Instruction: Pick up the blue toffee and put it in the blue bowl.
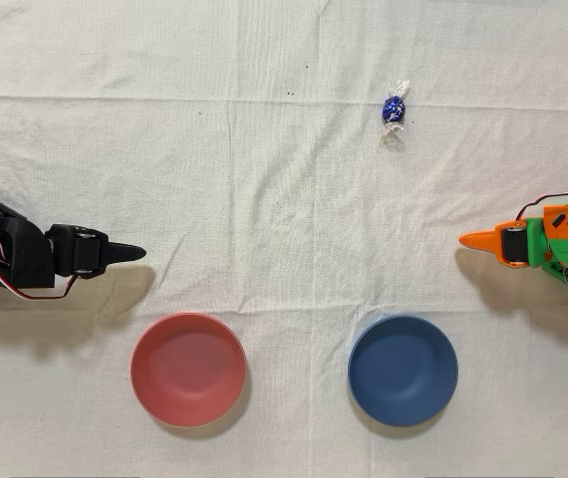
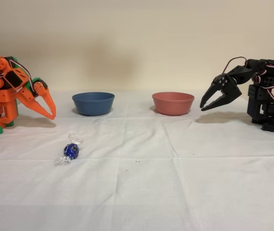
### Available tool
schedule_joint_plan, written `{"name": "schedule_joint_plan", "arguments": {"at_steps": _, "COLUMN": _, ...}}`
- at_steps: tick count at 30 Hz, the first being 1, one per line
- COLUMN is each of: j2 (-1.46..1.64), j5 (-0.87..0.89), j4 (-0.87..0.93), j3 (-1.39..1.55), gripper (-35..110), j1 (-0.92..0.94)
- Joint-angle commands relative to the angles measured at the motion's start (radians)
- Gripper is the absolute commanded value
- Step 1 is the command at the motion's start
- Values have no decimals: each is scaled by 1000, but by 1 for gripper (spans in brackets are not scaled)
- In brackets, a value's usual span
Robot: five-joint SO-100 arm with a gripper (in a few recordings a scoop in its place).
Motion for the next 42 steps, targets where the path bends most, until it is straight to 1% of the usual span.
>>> {"name": "schedule_joint_plan", "arguments": {"at_steps": 1, "j2": -80, "j5": -29, "j4": -3, "j3": -117, "gripper": 0, "j1": 44}}
{"name": "schedule_joint_plan", "arguments": {"at_steps": 8, "j2": -322, "j5": -31, "j4": -3, "j3": -428, "gripper": 0, "j1": 48}}
{"name": "schedule_joint_plan", "arguments": {"at_steps": 13, "j2": -471, "j5": 3, "j4": -3, "j3": -597, "gripper": 0, "j1": 123}}
{"name": "schedule_joint_plan", "arguments": {"at_steps": 15, "j2": -512, "j5": 18, "j4": -3, "j3": -634, "gripper": 0, "j1": 158}}
{"name": "schedule_joint_plan", "arguments": {"at_steps": 21, "j2": -641, "j5": -48, "j4": -5, "j3": -716, "gripper": 0, "j1": 296}}
{"name": "schedule_joint_plan", "arguments": {"at_steps": 25, "j2": -761, "j5": -58, "j4": -5, "j3": -793, "gripper": 0, "j1": 385}}
{"name": "schedule_joint_plan", "arguments": {"at_steps": 33, "j2": -979, "j5": 35, "j4": -5, "j3": -962, "gripper": 0, "j1": 537}}
{"name": "schedule_joint_plan", "arguments": {"at_steps": 37, "j2": -1057, "j5": 48, "j4": -5, "j3": -1026, "gripper": 0, "j1": 595}}
{"name": "schedule_joint_plan", "arguments": {"at_steps": 40, "j2": -1098, "j5": 23, "j4": -12, "j3": -1057, "gripper": 0, "j1": 626}}
{"name": "schedule_joint_plan", "arguments": {"at_steps": 42, "j2": -1118, "j5": -61, "j4": -37, "j3": -1063, "gripper": 0, "j1": 644}}
